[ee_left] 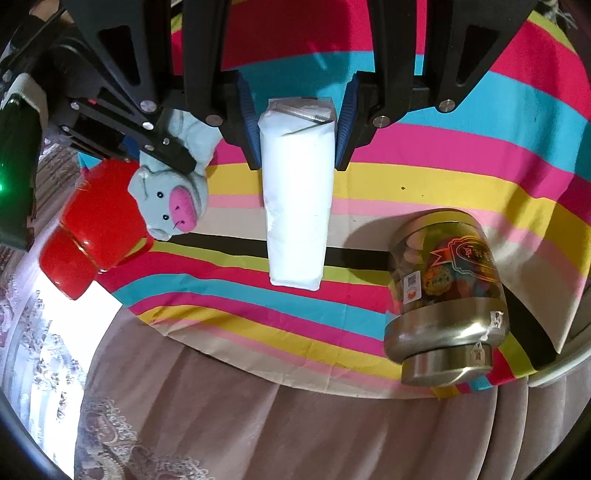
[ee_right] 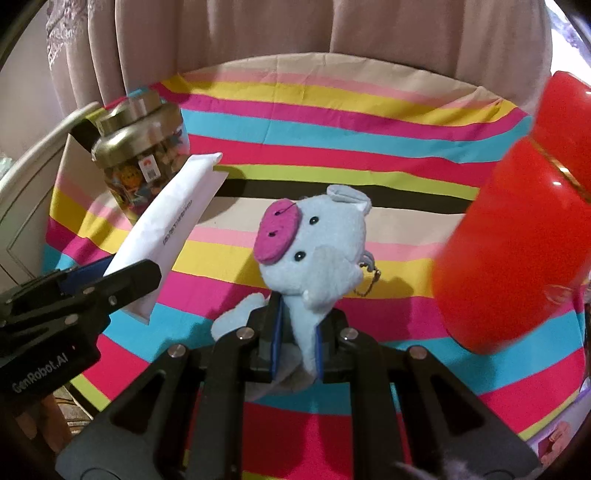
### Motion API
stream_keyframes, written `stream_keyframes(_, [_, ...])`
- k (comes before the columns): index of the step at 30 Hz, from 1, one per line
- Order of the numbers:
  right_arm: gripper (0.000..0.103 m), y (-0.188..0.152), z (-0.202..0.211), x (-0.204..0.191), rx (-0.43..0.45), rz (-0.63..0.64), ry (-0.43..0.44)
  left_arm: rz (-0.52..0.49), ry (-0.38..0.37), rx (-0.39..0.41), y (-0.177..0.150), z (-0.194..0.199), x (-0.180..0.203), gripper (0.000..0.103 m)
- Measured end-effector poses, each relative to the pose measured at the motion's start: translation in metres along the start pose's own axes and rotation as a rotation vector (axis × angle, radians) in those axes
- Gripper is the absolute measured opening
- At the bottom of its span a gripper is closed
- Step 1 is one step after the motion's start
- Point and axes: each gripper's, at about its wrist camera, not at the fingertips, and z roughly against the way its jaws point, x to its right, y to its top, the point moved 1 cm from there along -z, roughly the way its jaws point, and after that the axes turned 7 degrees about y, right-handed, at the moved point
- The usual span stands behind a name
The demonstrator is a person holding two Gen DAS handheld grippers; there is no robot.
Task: Organize soft objects
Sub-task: 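Grasp the white folded cloth with the left tool while the right grasps the blue pig plush, then carry the white cloth and pig plush over the white box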
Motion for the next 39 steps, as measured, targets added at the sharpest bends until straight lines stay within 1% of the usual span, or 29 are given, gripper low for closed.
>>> stream_keyframes(8, [0.017, -0.020, 0.048, 0.022, 0.047, -0.048, -0.007, 0.006, -0.037, 0.028, -0.016, 0.034, 0.021, 0.040])
stream_keyframes(15, [0.017, -0.045, 0.094, 0.045, 0.074, -0.075, -0.030, -0.006, -0.077, 0.055, -0.034, 0.060, 0.046, 0.040])
stream_keyframes(23, [0.017, -0.077, 0.157, 0.079, 0.108, -0.112, -0.098, -0.053, -0.140, 0.081, -0.054, 0.088, 0.086, 0.040])
stream_keyframes(29, [0.017, -0.111, 0.203, 0.120, 0.115, -0.164, -0.173, -0.126, -0.210, 0.072, -0.069, 0.105, 0.130, 0.040])
stream_keyframes(36, [0.017, -0.156, 0.255, 0.180, 0.117, -0.260, -0.291, -0.251, -0.349, 0.004, -0.103, 0.122, 0.207, 0.040])
stream_keyframes(39, [0.017, -0.177, 0.273, 0.204, 0.106, -0.307, -0.334, -0.300, -0.395, -0.025, -0.115, 0.126, 0.235, 0.040])
